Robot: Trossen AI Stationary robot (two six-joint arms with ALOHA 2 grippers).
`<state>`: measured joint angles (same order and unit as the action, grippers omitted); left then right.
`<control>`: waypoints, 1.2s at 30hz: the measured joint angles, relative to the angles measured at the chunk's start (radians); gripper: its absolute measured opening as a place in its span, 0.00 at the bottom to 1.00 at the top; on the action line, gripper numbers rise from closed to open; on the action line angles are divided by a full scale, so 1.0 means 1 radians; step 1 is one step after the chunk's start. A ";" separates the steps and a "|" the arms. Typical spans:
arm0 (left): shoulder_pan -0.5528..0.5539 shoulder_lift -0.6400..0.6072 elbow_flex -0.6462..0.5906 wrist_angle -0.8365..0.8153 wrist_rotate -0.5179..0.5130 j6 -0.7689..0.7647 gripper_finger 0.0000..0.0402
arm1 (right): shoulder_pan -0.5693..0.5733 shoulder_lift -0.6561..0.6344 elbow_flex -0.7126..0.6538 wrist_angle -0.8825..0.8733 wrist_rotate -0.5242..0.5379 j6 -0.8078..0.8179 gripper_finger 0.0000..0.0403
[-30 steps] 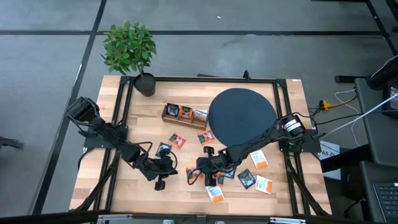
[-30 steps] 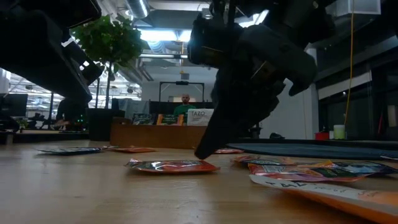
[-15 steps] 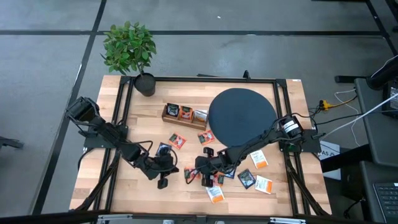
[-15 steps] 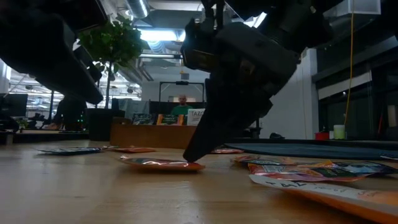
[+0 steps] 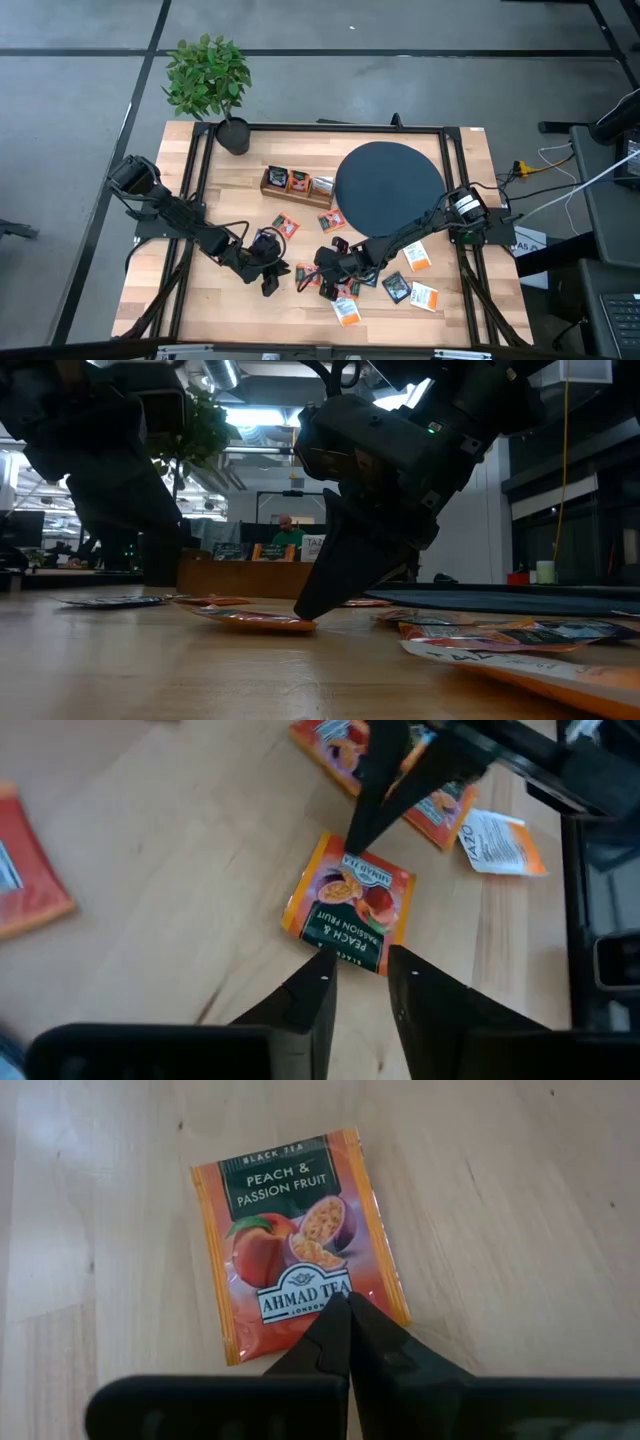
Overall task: Pick & Place Tea
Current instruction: Put the orange tea bag into the middle section of the wooden organizer
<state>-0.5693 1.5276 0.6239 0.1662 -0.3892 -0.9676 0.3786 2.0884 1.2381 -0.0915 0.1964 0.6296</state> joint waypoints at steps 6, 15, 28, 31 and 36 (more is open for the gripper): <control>0.045 0.000 0.000 -0.021 0.059 -0.132 0.32 | 0.000 0.000 -0.001 0.006 0.031 0.041 0.01; 0.078 0.025 0.000 -0.013 0.092 -0.216 0.42 | 0.000 0.002 -0.002 0.010 0.048 0.074 0.01; 0.127 0.167 0.000 0.133 0.243 -0.328 0.44 | -0.002 0.003 -0.003 0.031 0.059 0.129 0.01; 0.133 0.172 0.000 0.154 0.252 -0.329 0.44 | -0.002 0.004 -0.003 0.036 0.070 0.129 0.01; 0.134 0.172 0.000 0.154 0.261 -0.329 0.44 | -0.002 0.003 -0.003 0.043 0.073 0.129 0.01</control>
<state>-0.4351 1.6993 0.6239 0.3202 -0.1281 -1.2964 0.3771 2.0918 1.2346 -0.0483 0.2695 0.7589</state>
